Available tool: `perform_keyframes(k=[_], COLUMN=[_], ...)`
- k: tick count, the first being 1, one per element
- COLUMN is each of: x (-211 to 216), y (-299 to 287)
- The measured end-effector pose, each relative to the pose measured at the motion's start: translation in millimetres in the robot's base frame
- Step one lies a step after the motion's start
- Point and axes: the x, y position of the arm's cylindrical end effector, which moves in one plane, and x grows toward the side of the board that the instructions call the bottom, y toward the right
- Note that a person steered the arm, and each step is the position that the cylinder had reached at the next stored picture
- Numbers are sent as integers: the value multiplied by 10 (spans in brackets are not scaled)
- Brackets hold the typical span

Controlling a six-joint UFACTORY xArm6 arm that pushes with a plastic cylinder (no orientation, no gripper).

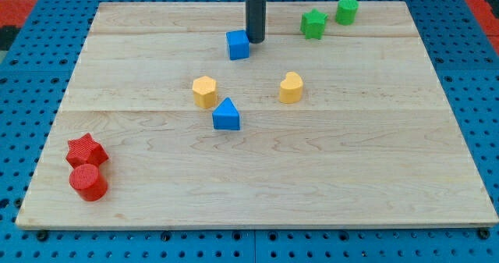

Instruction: Slide the heart into the blue triangle

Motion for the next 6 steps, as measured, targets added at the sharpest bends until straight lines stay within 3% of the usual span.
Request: perform_keyframes(k=[1,2,3,5,6], x=[426,417,717,915,1051], y=[149,1057,1078,-554,-308])
